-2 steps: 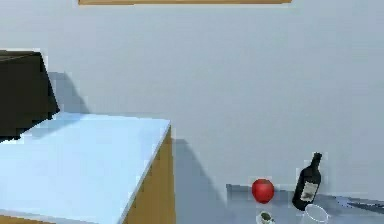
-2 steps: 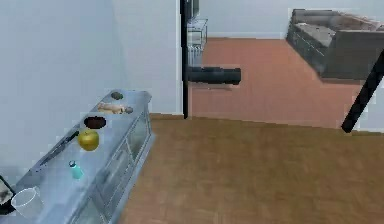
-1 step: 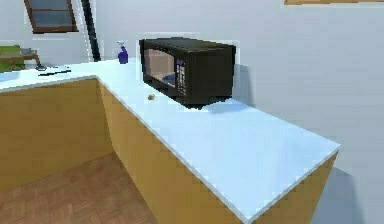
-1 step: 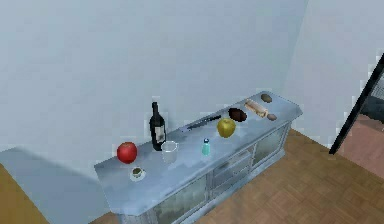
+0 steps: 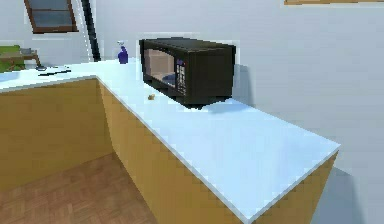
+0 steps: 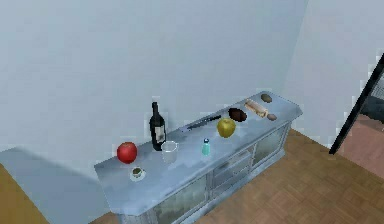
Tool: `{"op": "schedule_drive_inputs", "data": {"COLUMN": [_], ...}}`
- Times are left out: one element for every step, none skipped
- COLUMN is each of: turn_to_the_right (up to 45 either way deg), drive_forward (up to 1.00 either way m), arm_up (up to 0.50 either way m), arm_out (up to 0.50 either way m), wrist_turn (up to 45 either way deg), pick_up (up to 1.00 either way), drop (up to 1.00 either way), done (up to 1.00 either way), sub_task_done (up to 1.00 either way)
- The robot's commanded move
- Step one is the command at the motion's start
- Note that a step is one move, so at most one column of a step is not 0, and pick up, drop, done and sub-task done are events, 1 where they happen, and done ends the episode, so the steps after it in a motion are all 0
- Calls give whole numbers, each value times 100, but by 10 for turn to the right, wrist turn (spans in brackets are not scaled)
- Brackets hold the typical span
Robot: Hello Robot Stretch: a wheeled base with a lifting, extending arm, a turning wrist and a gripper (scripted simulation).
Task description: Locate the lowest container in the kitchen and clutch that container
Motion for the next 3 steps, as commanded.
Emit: {"op": "schedule_drive_inputs", "data": {"turn_to_the_right": [0,0,0], "drive_forward": [0,0,0], "arm_up": [14,0,0], "arm_out": [0,50,0], "wrist_turn": [0,0,450], "pick_up": [0,0,0], "drop": [0,0,0], "done": [0,0,0], "sub_task_done": [0,0,0]}}
